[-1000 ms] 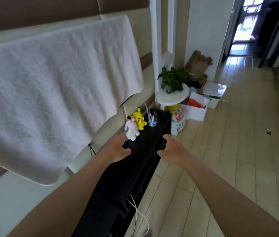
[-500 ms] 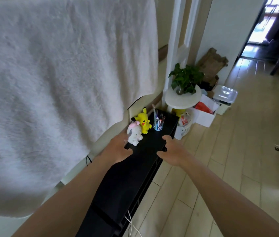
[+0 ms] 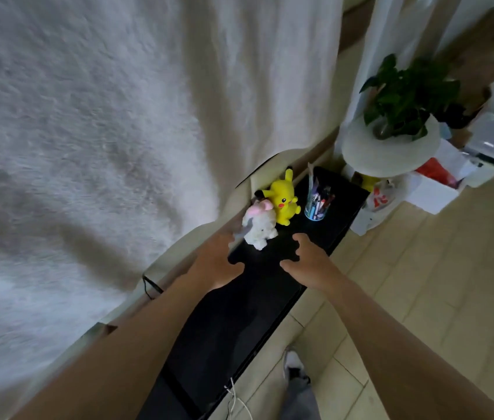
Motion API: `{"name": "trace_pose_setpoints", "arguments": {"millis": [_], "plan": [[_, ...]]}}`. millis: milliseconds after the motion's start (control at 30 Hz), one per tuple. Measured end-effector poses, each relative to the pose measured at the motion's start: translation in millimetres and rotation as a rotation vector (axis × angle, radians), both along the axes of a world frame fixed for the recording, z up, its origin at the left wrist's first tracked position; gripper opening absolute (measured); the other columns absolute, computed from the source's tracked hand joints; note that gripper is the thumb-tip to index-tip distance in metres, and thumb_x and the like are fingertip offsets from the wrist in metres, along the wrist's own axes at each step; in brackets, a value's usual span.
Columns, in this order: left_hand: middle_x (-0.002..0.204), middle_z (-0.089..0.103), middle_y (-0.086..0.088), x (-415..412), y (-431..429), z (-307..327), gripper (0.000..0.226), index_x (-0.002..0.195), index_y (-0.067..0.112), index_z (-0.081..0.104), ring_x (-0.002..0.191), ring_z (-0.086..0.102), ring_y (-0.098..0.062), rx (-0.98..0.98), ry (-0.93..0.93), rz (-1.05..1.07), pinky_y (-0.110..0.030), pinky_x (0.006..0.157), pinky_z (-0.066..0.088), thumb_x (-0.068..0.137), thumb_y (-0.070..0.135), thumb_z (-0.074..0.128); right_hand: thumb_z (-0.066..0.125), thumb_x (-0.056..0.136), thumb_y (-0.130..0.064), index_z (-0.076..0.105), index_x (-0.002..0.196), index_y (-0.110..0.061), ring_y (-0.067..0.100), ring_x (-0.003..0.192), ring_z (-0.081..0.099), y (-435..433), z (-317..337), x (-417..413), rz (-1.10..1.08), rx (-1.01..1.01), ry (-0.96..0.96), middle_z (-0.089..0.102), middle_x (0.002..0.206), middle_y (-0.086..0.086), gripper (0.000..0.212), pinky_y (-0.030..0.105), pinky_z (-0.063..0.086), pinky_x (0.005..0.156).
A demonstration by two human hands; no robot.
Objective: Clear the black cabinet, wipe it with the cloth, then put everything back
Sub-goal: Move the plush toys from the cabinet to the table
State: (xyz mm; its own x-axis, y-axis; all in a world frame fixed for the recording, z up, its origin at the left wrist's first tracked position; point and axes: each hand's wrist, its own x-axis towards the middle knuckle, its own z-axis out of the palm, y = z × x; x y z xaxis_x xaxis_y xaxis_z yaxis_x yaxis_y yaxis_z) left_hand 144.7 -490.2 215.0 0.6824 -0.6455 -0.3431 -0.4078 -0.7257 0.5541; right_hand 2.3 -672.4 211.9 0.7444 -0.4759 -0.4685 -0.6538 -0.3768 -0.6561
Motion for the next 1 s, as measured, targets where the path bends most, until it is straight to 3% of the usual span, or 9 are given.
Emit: {"name": "trace_pose_setpoints", "arguments": {"millis": [100, 200, 267, 500, 667, 767, 867, 1000], "plan": [[0.127, 0.034, 0.018, 26, -48, -42, 0.074, 0.154, 0.039, 0.026, 0.117, 0.045, -0.005, 0.059, 0.032, 0.028, -0.016, 0.088, 0.032, 0.094, 0.026, 0.067, 0.064, 0.094, -0.03, 0.024, 0.155, -0.019, 0.028, 0.123, 0.054, -45, -57, 37, -0.001, 0.078, 0.012, 0.048, 0.144, 0.013, 0.074, 0.033, 0.043, 0.092], [0.134, 0.038, 0.016, 58, -93, -102, 0.075, 0.153, 0.028, 0.031, 0.125, 0.044, -0.006, 0.089, 0.054, 0.111, -0.013, 0.092, 0.029, 0.091, 0.021, 0.071, 0.065, 0.094, -0.031, 0.025, 0.155, -0.02, 0.028, 0.129, 0.052, -83, -121, 66, -0.027, 0.153, 0.056, 0.047, 0.147, 0.011, 0.074, 0.037, 0.044, 0.1], [0.144, 0.042, 0.005, 76, -113, -148, 0.072, 0.152, 0.022, 0.033, 0.133, 0.042, -0.013, 0.108, 0.07, 0.175, -0.015, 0.096, 0.027, 0.091, 0.021, 0.071, 0.065, 0.094, -0.032, 0.026, 0.155, -0.022, 0.026, 0.128, 0.053, -102, -164, 83, -0.041, 0.192, 0.078, 0.047, 0.146, 0.009, 0.073, 0.035, 0.045, 0.097], [0.145, 0.037, -0.006, 119, -149, -271, 0.089, 0.149, 0.016, 0.028, 0.133, 0.041, -0.026, 0.155, 0.048, 0.354, -0.031, 0.093, 0.038, 0.079, 0.033, 0.082, 0.067, 0.094, -0.028, 0.028, 0.154, -0.021, 0.029, 0.123, 0.055, -139, -273, 138, -0.027, 0.229, 0.067, 0.049, 0.142, 0.011, 0.073, 0.035, 0.045, 0.091], [0.138, 0.047, 0.0, 141, -174, -311, 0.111, 0.146, 0.024, 0.028, 0.125, 0.049, -0.024, 0.075, -0.021, 0.39, -0.043, 0.099, 0.048, 0.058, 0.048, 0.09, 0.068, 0.093, -0.029, 0.029, 0.154, -0.022, 0.026, 0.124, 0.056, -142, -314, 146, -0.026, 0.265, 0.035, 0.05, 0.142, 0.009, 0.073, 0.036, 0.048, 0.097], [0.128, 0.053, 0.005, 150, -192, -327, 0.104, 0.136, 0.032, 0.032, 0.118, 0.054, -0.023, 0.02, -0.02, 0.431, -0.048, 0.097, 0.051, 0.052, 0.058, 0.088, 0.068, 0.093, -0.028, 0.029, 0.154, -0.024, 0.024, 0.124, 0.055, -144, -328, 142, -0.045, 0.289, 0.03, 0.05, 0.143, 0.007, 0.072, 0.039, 0.049, 0.101], [0.121, 0.058, 0.005, 157, -203, -333, 0.101, 0.135, 0.028, 0.035, 0.111, 0.058, -0.022, -0.022, 0.007, 0.476, -0.044, 0.093, 0.054, 0.055, 0.057, 0.089, 0.068, 0.093, -0.027, 0.028, 0.154, -0.025, 0.022, 0.125, 0.055, -149, -337, 141, -0.073, 0.311, 0.012, 0.05, 0.143, 0.008, 0.072, 0.039, 0.049, 0.102], [0.114, 0.06, 0.007, 162, -202, -338, 0.085, 0.128, 0.03, 0.044, 0.102, 0.06, -0.015, -0.061, -0.005, 0.505, -0.029, 0.082, 0.051, 0.061, 0.05, 0.091, 0.067, 0.094, -0.025, 0.027, 0.155, -0.026, 0.021, 0.127, 0.055, -152, -346, 138, -0.098, 0.33, 0.002, 0.05, 0.144, 0.009, 0.073, 0.037, 0.049, 0.101]]}}
